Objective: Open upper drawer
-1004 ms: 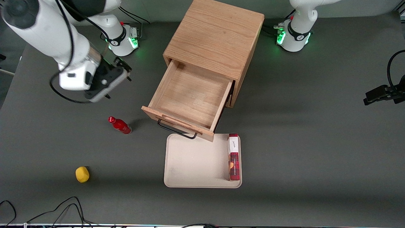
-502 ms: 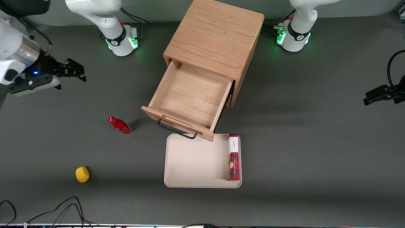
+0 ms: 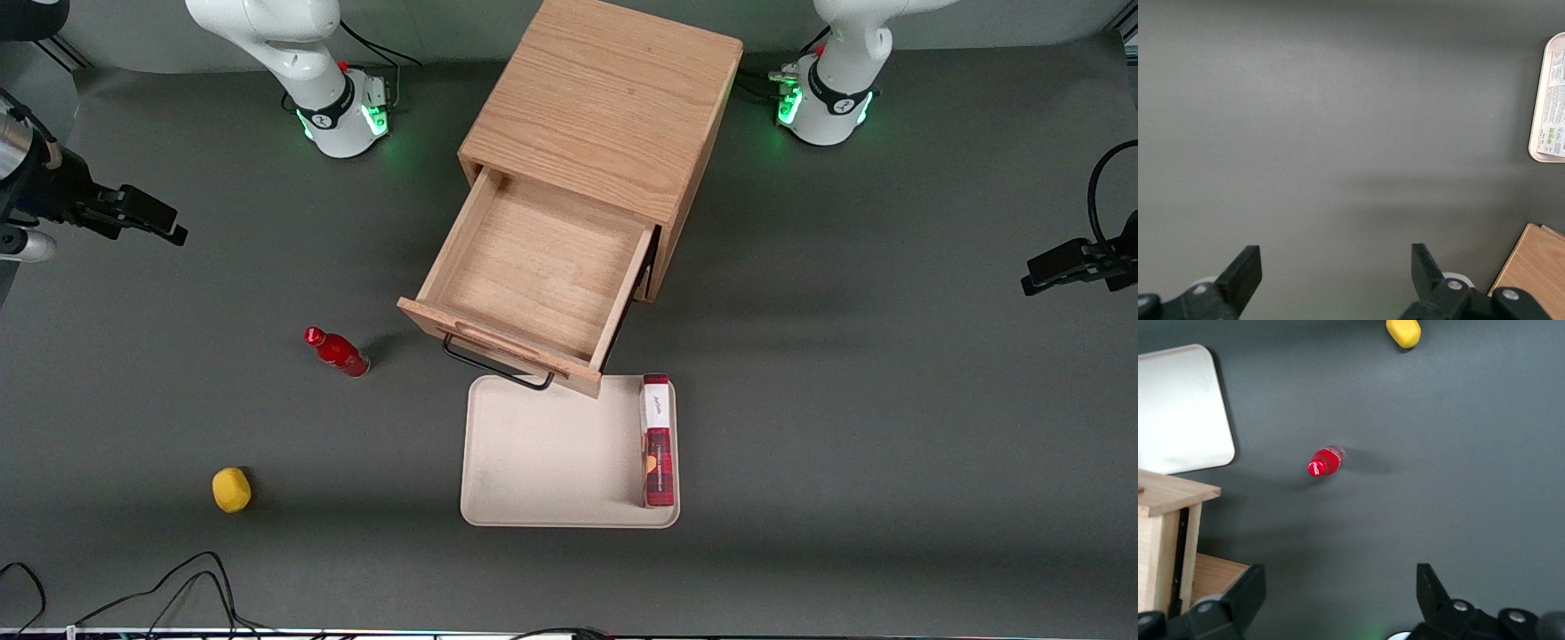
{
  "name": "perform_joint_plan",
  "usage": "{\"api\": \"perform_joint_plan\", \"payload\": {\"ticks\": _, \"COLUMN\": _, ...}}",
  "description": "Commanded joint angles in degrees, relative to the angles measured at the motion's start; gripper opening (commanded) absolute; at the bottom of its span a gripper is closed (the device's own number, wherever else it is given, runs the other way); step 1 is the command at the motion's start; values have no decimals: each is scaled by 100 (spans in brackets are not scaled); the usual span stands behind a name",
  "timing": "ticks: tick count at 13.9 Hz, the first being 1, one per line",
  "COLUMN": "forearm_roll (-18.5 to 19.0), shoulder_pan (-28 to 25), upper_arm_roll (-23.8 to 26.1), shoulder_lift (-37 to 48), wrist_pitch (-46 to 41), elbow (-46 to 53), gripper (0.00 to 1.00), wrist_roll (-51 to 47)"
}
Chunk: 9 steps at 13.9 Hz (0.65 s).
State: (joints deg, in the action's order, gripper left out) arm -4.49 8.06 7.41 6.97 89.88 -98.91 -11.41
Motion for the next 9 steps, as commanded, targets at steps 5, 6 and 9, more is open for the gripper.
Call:
{"api": "perform_joint_plan", "payload": {"ticks": 5, "forearm_roll": -9, "shoulder_pan": -50, "upper_arm_roll": 146, "shoulder_lift": -477, "wrist_pitch": 38, "elbow": 294, "gripper": 100, "wrist_roll": -388}}
{"api": "perform_joint_plan", "payload": {"ticks": 6, "forearm_roll": 35, "shoulder_pan": -50, "upper_arm_roll": 182, "shoulder_lift": -486, "wrist_pitch": 117, "elbow": 250, "gripper": 100, "wrist_roll": -388}}
{"api": "perform_joint_plan", "payload": {"ticks": 9, "forearm_roll": 88, "shoulder_pan": -50, "upper_arm_roll": 217, "shoulder_lift": -495, "wrist_pitch": 135, "elbow": 215, "gripper": 100, "wrist_roll": -388}}
